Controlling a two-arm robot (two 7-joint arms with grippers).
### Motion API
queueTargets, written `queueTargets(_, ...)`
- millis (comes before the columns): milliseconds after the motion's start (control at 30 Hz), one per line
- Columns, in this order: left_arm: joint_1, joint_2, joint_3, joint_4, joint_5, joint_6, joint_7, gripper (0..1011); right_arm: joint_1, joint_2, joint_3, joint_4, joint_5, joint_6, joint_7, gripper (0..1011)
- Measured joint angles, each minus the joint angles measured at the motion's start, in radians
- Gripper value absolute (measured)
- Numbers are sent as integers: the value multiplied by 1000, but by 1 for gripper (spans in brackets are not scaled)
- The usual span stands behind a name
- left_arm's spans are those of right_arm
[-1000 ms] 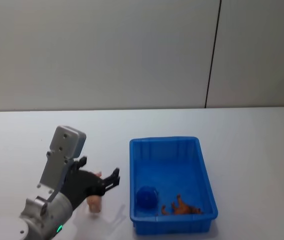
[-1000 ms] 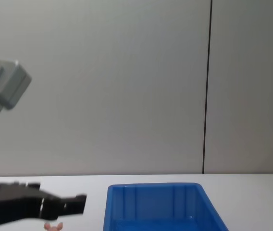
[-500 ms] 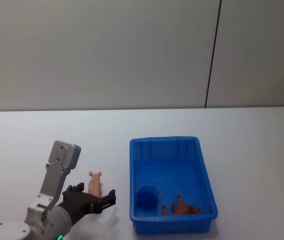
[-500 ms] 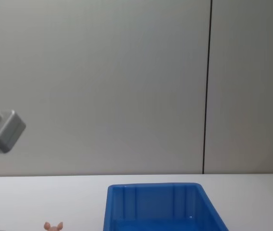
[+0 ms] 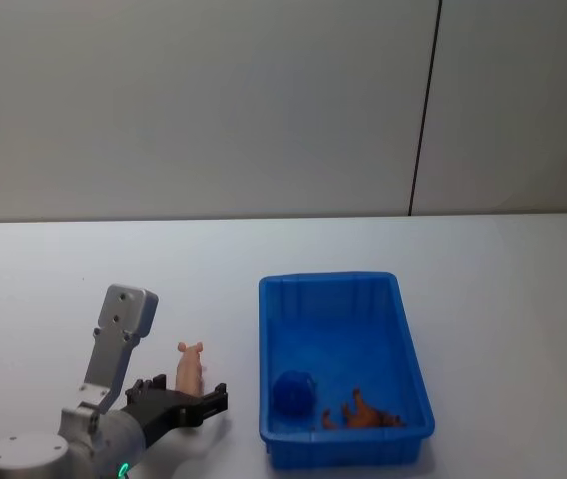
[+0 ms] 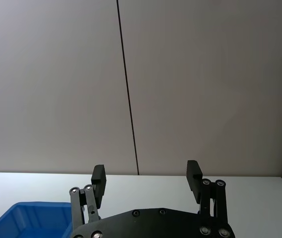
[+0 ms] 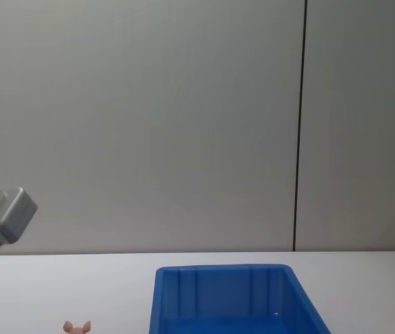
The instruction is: Pick up the two dolls from the table and place them into the box.
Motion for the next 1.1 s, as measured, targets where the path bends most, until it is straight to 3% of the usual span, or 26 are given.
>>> queueTargets(233,-13,-11,-1,28,1,1,-2,915,-1,0,0,0,0,0,-1,1001)
queueTargets(633,-24,-20,-3,53,2,1,-3,555,-1,0,0,0,0,0,-1,1001)
queueTargets(1100,-28,-24,-4,59,6,-3,-6,511,-1,0,0,0,0,0,0,1001)
